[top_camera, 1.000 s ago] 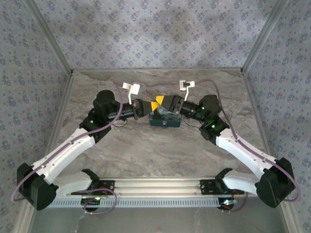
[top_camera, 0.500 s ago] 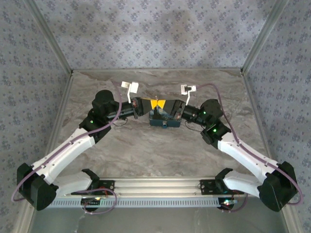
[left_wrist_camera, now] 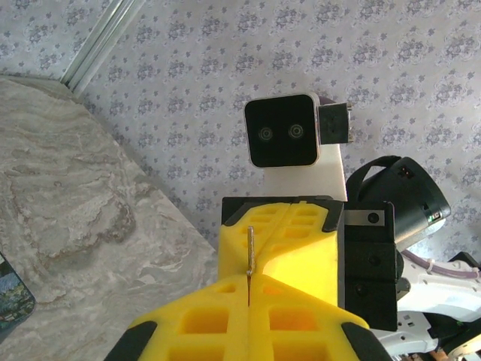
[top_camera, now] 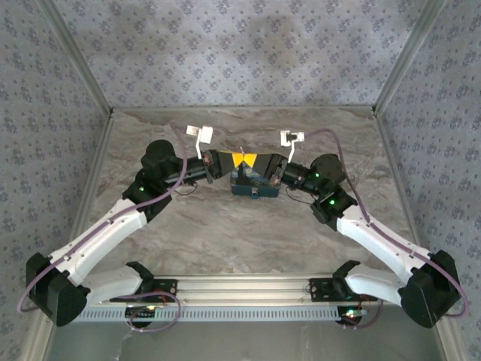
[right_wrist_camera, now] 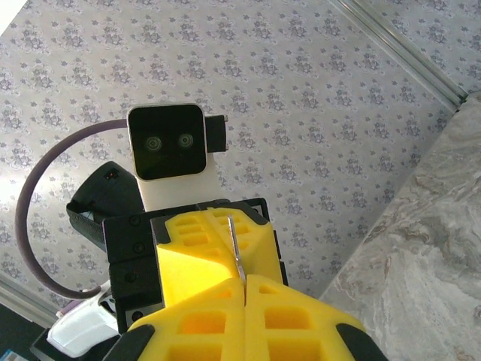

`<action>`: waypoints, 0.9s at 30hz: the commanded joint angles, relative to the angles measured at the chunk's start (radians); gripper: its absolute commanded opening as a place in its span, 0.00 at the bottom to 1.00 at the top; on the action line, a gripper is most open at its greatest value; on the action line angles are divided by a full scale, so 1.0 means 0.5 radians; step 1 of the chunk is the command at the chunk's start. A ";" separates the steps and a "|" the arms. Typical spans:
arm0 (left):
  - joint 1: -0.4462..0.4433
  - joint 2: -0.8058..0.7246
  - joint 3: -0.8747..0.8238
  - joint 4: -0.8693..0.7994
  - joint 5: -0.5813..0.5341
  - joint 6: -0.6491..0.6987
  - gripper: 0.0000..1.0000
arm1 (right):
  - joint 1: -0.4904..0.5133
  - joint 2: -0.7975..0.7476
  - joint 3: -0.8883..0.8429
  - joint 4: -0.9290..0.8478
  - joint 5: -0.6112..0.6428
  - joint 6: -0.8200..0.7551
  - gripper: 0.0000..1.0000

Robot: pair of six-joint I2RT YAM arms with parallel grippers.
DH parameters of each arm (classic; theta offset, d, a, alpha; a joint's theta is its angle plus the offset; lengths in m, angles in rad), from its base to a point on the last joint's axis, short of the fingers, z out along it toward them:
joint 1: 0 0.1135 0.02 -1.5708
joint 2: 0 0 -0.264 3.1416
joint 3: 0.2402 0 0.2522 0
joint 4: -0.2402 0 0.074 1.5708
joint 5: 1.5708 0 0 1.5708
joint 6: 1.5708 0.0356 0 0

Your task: Unlock a padlock with a key

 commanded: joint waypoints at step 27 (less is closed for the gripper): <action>0.143 -0.094 0.187 -0.808 -0.721 -0.117 0.54 | 0.818 0.124 0.804 -1.544 2.587 -2.638 0.00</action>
